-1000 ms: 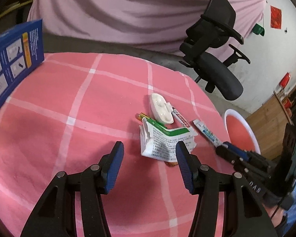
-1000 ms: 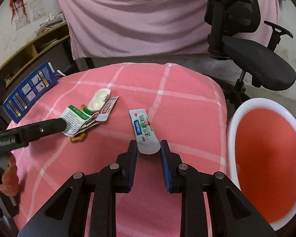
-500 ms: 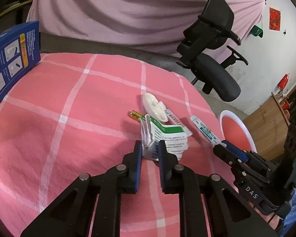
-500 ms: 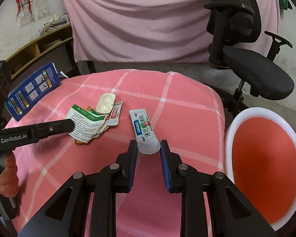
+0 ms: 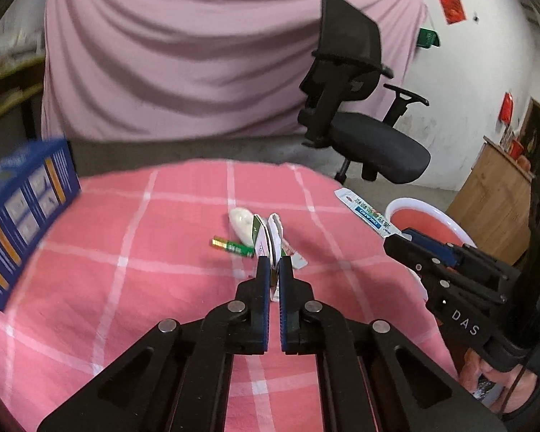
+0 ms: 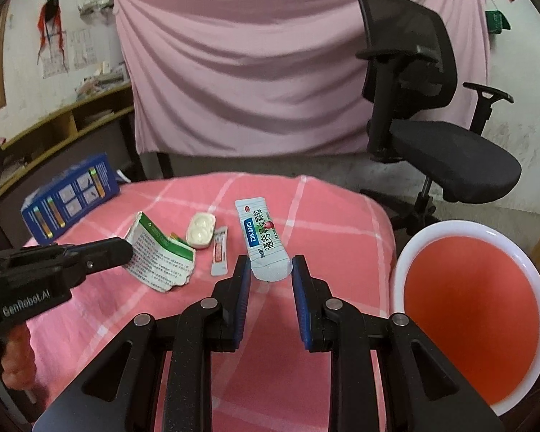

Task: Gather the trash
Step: 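Grasp the green-white wrapper with left tool while right grasps the toothpaste tube, then carry the wrapper and toothpaste tube over the basin and release both, then move both open tools back over the table toward the remaining items, then grasp the brown dried slice with left tool while right grasps the red-white tube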

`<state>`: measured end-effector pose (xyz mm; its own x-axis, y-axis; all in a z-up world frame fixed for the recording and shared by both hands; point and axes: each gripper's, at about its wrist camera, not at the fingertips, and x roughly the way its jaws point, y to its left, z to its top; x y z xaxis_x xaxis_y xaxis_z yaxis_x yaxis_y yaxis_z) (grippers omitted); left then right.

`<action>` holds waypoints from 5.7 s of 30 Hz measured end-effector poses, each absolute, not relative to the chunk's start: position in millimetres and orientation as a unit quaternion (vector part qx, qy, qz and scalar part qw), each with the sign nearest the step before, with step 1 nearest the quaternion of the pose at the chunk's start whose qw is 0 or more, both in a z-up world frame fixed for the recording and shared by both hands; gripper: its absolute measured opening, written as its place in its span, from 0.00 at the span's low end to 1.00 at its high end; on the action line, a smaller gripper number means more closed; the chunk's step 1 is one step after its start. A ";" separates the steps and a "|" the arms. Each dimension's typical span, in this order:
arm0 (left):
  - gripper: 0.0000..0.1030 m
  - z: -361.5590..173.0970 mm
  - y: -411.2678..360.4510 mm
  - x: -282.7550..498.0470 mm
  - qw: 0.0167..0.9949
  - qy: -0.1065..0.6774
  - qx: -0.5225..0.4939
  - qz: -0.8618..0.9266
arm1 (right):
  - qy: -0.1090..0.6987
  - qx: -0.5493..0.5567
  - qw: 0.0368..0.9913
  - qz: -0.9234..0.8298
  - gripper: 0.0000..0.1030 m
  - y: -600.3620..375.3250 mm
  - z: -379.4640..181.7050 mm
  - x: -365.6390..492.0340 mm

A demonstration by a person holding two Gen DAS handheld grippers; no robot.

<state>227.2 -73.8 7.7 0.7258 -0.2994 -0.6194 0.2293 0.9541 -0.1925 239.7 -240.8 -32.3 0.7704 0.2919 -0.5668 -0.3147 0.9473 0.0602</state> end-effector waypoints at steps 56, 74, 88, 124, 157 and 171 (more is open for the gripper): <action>0.02 37.2 -262.6 228.5 0.929 0.212 0.000 -0.304 | 0.150 0.166 0.972 -0.077 0.21 -407.1 2.0 193.0; 0.07 24.7 -278.3 248.8 0.907 0.279 -0.031 -0.313 | 0.183 0.201 0.959 -0.084 0.23 -421.8 -6.9 196.0; 0.07 43.5 -226.7 237.5 0.932 0.254 -0.021 -0.257 | 0.159 0.184 0.968 -0.056 0.25 -402.7 3.5 197.7; 0.98 34.3 -31.4 149.8 0.991 0.123 -0.044 0.008 | 0.020 0.061 0.994 0.084 1.00 -267.5 28.2 179.3; 0.45 -26.4 -58.8 241.3 0.907 0.392 -0.006 -0.155 | 0.251 -0.029 0.949 0.186 0.37 -227.1 -25.6 250.3; 0.24 -46.0 -87.2 271.3 0.871 0.453 0.030 -0.189 | 0.355 -0.027 0.913 0.201 0.30 -219.5 -48.3 286.1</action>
<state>271.3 -87.2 -46.0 0.5182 -0.3026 -0.7999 0.3564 0.9267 -0.1196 286.1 -219.5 -48.3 0.6671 0.3486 -0.6584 -0.3864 0.9175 0.0943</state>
